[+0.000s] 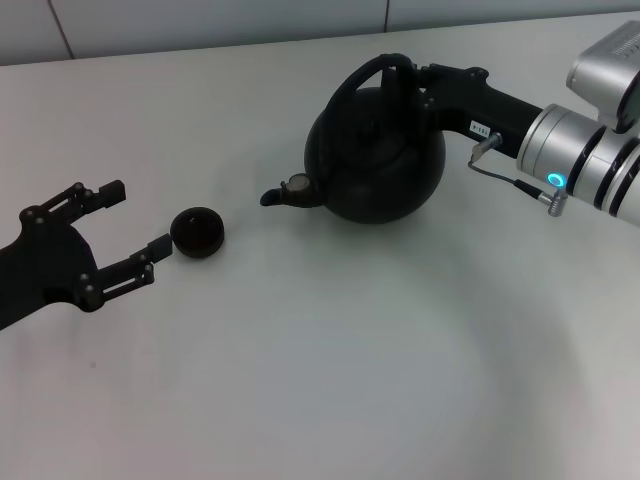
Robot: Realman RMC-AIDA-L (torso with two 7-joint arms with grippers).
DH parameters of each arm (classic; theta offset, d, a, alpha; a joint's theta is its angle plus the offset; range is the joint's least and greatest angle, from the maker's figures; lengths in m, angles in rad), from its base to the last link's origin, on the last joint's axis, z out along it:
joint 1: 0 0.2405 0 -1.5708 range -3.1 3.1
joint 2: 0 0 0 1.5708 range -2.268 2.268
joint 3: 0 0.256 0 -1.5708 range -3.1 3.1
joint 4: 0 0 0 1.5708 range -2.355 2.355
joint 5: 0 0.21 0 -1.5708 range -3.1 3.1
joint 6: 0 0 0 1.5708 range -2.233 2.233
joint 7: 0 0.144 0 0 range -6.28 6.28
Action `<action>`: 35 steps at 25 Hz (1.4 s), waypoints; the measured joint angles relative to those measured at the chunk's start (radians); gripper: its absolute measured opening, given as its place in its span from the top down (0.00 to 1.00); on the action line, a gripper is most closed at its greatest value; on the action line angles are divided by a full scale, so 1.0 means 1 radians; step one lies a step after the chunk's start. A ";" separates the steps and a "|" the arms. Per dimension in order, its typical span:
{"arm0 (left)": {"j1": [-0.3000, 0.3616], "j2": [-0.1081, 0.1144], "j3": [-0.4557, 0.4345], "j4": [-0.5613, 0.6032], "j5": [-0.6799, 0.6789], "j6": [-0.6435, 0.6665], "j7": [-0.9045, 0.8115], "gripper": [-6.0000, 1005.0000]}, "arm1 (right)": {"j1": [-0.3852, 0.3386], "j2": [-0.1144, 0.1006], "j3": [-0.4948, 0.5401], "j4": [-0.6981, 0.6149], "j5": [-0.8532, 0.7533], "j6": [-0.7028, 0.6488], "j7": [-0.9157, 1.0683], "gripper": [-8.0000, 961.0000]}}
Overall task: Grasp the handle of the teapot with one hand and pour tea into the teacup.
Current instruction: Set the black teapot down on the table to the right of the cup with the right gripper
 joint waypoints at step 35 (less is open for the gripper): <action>-0.006 0.001 0.006 0.000 0.000 0.003 0.002 0.19 | -0.012 -0.007 0.026 0.041 -0.001 0.034 0.009 0.80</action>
